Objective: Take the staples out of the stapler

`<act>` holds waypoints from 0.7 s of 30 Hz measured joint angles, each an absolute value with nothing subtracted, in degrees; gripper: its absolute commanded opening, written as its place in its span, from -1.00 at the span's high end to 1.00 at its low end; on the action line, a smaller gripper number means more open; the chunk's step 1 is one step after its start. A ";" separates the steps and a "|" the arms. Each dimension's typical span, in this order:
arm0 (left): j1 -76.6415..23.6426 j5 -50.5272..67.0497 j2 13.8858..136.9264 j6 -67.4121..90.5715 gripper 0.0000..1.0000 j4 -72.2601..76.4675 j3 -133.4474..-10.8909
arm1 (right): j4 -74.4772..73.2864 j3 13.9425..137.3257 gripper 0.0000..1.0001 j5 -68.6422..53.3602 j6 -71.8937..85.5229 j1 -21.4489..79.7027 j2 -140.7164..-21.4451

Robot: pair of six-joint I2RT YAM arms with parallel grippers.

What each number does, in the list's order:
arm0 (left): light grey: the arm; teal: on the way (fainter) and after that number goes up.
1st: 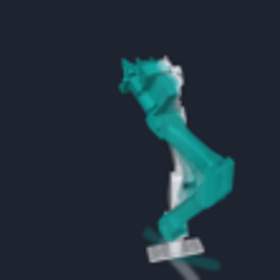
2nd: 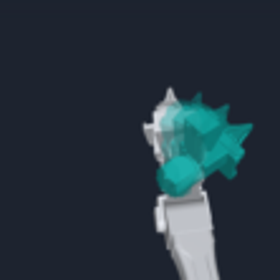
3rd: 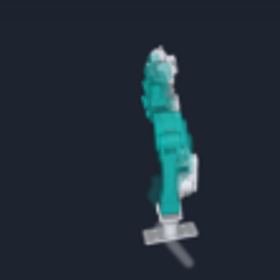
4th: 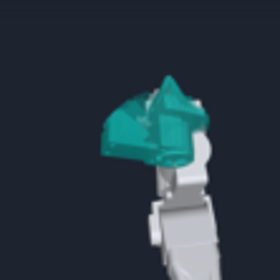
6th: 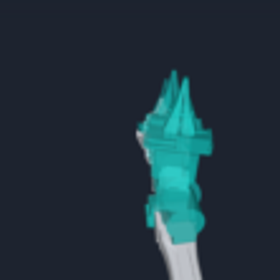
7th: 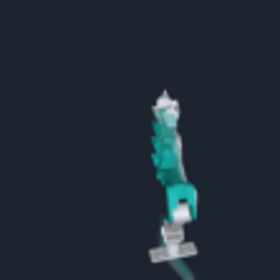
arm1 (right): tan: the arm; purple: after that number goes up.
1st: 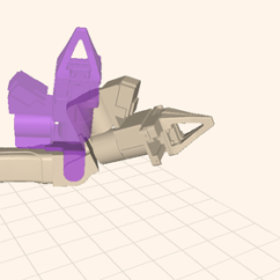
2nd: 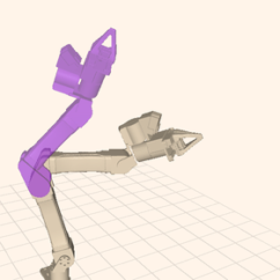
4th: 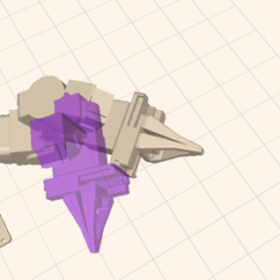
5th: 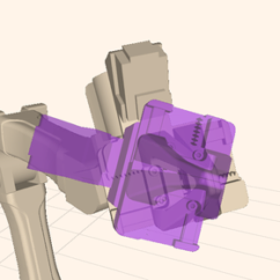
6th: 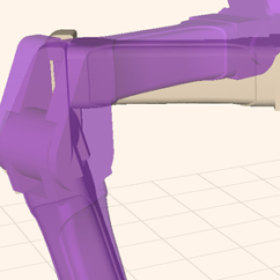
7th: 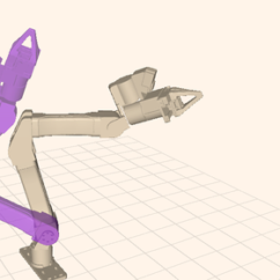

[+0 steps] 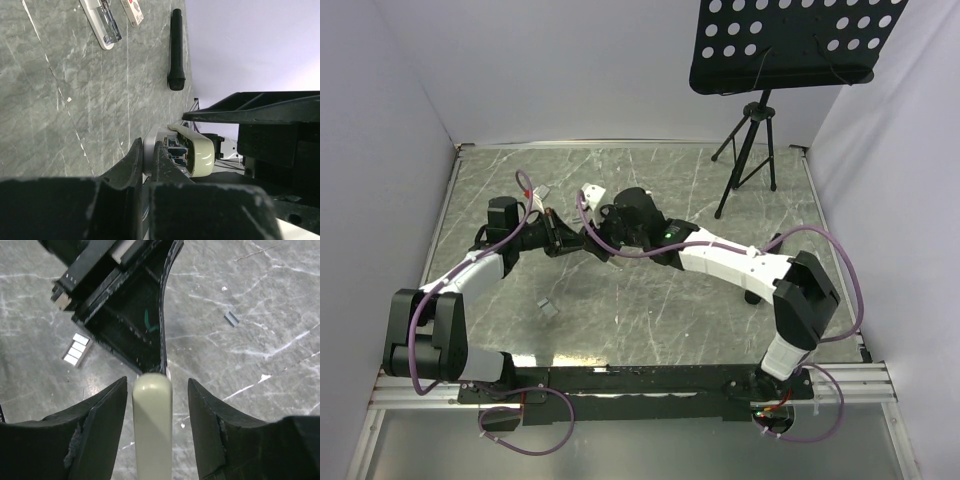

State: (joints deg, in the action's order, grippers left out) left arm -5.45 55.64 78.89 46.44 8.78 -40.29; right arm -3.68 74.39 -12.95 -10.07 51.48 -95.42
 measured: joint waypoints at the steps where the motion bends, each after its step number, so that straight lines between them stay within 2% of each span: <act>1: -5.45 55.64 78.89 46.44 0.98 8.78 -40.29 | -3.73 74.85 -0.20 -12.93 -10.00 51.48 -95.90; 2: -5.45 55.64 78.89 46.46 0.98 8.78 -40.29 | -3.81 75.11 -0.15 -12.97 -9.91 51.48 -96.42; 6: -5.45 55.48 78.89 46.46 0.98 8.73 -40.29 | -5.23 75.11 0.49 -13.02 -9.85 51.48 -97.34; 7: -5.45 55.29 78.89 46.44 0.98 8.71 -40.29 | -5.37 75.11 0.53 -13.06 -9.76 51.48 -97.36; 15: -5.02 54.13 78.59 44.40 0.98 4.45 -41.78 | -4.73 73.93 0.52 -11.55 -8.29 51.44 -96.27; 21: -1.87 53.67 79.50 45.10 0.98 4.75 -40.88 | -1.61 68.38 0.52 -14.55 -5.78 48.34 -89.60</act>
